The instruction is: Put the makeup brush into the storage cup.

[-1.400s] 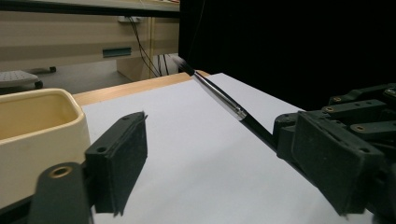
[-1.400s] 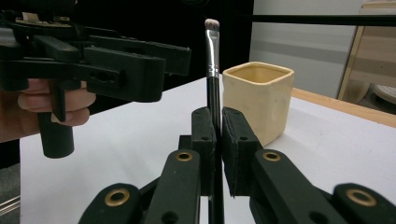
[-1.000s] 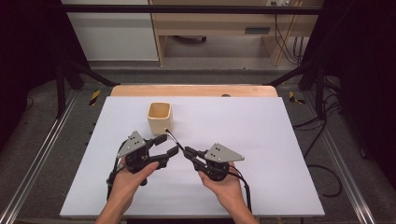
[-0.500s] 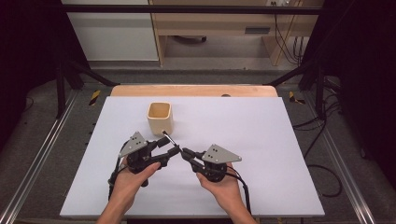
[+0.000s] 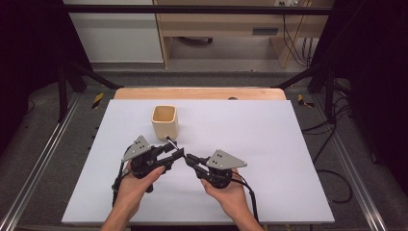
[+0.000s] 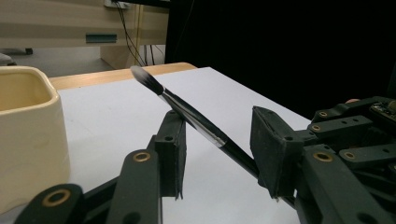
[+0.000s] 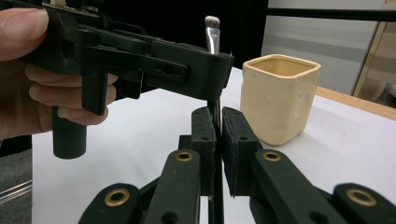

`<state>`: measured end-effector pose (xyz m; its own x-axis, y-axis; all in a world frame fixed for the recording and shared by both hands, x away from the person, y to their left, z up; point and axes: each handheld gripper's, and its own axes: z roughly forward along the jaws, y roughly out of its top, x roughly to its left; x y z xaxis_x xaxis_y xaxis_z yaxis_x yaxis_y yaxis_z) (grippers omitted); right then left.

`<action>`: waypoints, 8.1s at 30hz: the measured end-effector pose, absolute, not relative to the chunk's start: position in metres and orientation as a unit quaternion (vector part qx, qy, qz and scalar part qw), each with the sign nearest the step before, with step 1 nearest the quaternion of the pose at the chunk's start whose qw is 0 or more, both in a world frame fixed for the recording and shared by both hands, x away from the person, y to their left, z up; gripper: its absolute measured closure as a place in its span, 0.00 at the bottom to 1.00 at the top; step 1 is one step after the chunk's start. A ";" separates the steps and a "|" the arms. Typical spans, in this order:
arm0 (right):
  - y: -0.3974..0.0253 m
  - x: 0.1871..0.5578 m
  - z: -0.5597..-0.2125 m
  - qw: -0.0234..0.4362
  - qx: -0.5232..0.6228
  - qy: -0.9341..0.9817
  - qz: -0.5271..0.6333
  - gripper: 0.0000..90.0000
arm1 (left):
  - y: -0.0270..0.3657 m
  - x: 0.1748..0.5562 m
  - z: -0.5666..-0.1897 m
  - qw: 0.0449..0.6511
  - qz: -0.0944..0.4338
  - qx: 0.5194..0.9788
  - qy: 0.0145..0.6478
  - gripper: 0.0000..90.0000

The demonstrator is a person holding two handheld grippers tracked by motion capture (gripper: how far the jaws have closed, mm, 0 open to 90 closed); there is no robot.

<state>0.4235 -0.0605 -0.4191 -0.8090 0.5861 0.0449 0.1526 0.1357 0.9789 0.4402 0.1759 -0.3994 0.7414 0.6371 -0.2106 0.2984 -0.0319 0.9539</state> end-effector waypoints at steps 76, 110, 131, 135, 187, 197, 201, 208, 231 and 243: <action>-0.088 0.427 -0.430 0.170 0.295 0.776 0.531 0.08 | 0.185 0.437 -0.383 0.598 0.216 0.711 0.300 0.93; -0.170 0.427 -0.441 0.276 0.346 0.748 0.495 0.05 | 0.226 0.497 -0.318 0.583 0.296 0.677 0.339 0.93; -0.169 0.425 -0.443 0.298 0.329 0.730 0.520 0.08 | 0.226 0.523 -0.306 0.584 0.309 0.662 0.354 0.93; -0.167 0.424 -0.442 0.283 0.333 0.726 0.531 0.08 | 0.226 0.527 -0.303 0.584 0.313 0.661 0.352 0.93; -0.190 0.417 -0.440 0.282 0.333 0.697 0.569 0.05 | 0.213 0.564 -0.333 0.570 0.339 0.642 0.385 0.93; -0.190 0.417 -0.441 0.279 0.333 0.698 0.570 0.05 | 0.211 0.564 -0.341 0.565 0.337 0.648 0.383 0.93; -0.191 0.417 -0.440 0.276 0.332 0.698 0.571 0.05 | 0.209 0.564 -0.346 0.561 0.336 0.653 0.382 0.93; -0.191 0.417 -0.440 0.275 0.337 0.696 0.571 0.05 | 0.208 0.563 -0.346 0.563 0.337 0.653 0.378 0.93; -0.195 0.418 -0.440 0.283 0.331 0.699 0.567 0.05 | 0.201 0.564 -0.355 0.555 0.332 0.665 0.374 0.93; -0.198 0.417 -0.439 0.289 0.327 0.697 0.568 0.06 | 0.201 0.563 -0.360 0.555 0.331 0.662 0.379 0.93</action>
